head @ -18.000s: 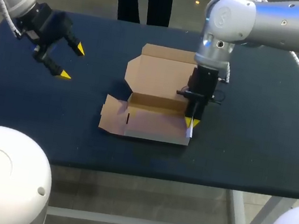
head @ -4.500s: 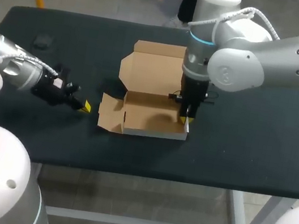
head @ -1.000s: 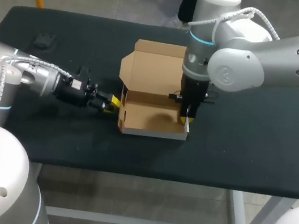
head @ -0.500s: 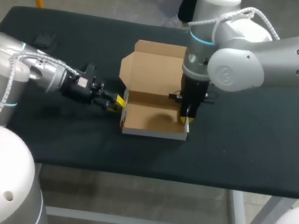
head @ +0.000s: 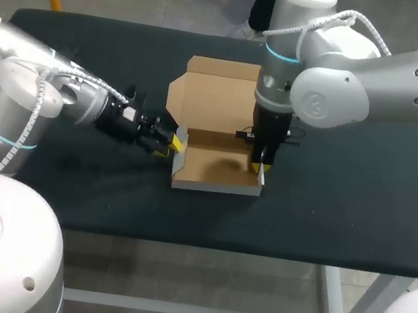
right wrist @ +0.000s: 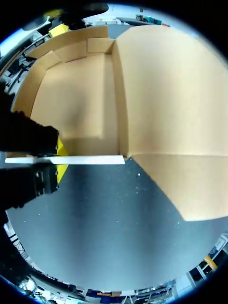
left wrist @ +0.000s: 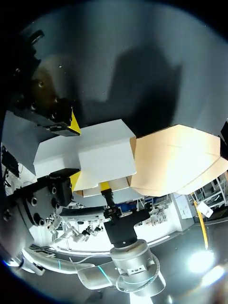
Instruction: Assemble the packaging by folding the flat box into shape, placing the metal phone stand inside, and closing the box properly
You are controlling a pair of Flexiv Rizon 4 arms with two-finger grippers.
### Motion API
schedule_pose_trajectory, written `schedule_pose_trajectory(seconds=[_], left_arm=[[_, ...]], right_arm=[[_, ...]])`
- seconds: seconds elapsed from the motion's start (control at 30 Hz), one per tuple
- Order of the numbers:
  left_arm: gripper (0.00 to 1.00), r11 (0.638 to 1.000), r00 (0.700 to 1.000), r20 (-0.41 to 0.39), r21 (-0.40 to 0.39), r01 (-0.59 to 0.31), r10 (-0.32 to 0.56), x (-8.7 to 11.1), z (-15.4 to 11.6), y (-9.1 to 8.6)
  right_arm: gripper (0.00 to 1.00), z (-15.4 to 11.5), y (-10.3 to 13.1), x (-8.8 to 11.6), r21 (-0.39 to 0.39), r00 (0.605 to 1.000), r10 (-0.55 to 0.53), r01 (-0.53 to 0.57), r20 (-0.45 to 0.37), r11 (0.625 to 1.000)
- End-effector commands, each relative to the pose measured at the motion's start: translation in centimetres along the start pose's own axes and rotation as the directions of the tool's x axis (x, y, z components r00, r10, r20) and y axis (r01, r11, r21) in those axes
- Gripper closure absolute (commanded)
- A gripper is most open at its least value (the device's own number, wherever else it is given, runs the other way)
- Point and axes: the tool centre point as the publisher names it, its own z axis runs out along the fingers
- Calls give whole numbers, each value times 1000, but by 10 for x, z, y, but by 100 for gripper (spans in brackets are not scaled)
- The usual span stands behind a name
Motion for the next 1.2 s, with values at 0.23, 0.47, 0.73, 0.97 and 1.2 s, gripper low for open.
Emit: schedule_pose_trajectory(seconds=[0.23,0.47,0.73,0.97,1.2], left_arm=[[49,1000,984,175,-10,-2,4,6,9,0],[50,1000,961,277,6,-11,9,5,11,0],[49,1000,923,385,-9,-22,24,2,16,2],[52,999,879,477,-35,-12,27,-1,21,1],[55,999,802,596,-53,11,23,-4,25,-1]], right_arm=[[100,0,1,1,4,1000,-1,1,2,1000],[100,0,1,1,4,1000,-1,1,2,1000],[100,0,1,1,4,1000,-1,1,2,1000],[100,0,1,1,4,1000,-1,1,2,1000],[100,0,1,1,4,1000,-1,1,2,1000]])
